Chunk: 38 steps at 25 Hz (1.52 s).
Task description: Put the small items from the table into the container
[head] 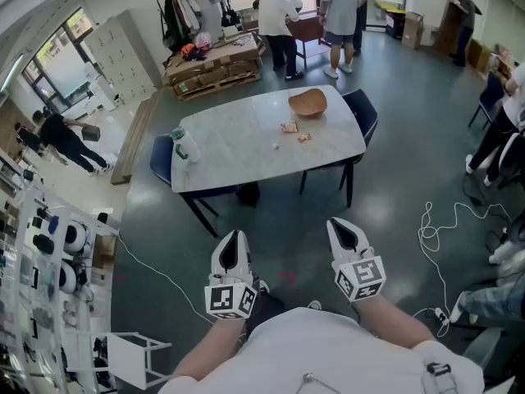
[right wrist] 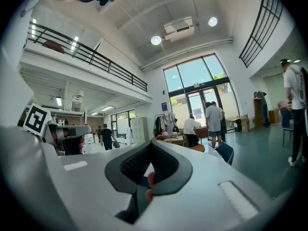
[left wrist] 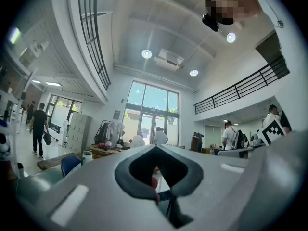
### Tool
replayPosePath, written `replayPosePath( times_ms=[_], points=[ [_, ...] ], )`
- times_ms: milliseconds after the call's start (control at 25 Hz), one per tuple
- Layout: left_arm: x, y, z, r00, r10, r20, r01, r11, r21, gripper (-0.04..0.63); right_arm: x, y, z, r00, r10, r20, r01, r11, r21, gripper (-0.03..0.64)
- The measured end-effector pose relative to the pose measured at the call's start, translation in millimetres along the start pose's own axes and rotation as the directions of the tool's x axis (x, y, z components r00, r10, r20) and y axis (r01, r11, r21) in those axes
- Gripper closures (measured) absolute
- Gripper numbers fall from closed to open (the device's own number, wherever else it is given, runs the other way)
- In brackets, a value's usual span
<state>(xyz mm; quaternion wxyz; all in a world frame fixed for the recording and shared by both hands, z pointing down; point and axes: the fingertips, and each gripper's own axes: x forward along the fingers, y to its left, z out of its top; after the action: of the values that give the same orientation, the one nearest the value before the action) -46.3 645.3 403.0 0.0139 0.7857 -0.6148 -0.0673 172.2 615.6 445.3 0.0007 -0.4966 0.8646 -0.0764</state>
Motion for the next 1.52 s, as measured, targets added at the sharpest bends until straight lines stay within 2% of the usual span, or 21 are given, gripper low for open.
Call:
replayPosePath(
  times_ms=[440, 600, 920, 1120, 1320, 1520],
  points=[
    [10, -3, 0, 1.000, 0.015, -0.007, -0.015, 1.000, -0.014, 0.592, 8, -9, 9, 1.000, 0.014, -0.006, -0.014, 1.000, -0.027, 0.592],
    [15, -5, 1, 1.000, 0.010, -0.007, -0.010, 1.000, -0.022, 0.592, 12, -11, 11, 0.999, 0.036, -0.003, -0.036, 0.999, -0.018, 0.591],
    [28, -12, 9, 1.000, 0.000, 0.011, 0.000, 1.000, -0.009, 0.592, 21, -33, 11, 1.000, 0.012, -0.017, -0.012, 1.000, 0.014, 0.591],
    [39, 4, 5, 1.000, 0.020, 0.009, -0.020, 1.000, -0.009, 0.592, 45, -40, -1, 0.999, 0.015, -0.044, -0.013, 0.999, 0.043, 0.590],
    [75, 30, -3, 1.000, 0.023, 0.012, -0.023, 0.999, -0.035, 0.592, 89, -47, 1, 0.998, 0.026, -0.051, -0.024, 0.999, 0.035, 0.589],
    [147, 63, -7, 0.999, -0.022, 0.026, 0.023, 0.999, -0.035, 0.592, 153, -64, 1, 0.998, 0.014, -0.062, -0.013, 1.000, 0.016, 0.589]
  ],
)
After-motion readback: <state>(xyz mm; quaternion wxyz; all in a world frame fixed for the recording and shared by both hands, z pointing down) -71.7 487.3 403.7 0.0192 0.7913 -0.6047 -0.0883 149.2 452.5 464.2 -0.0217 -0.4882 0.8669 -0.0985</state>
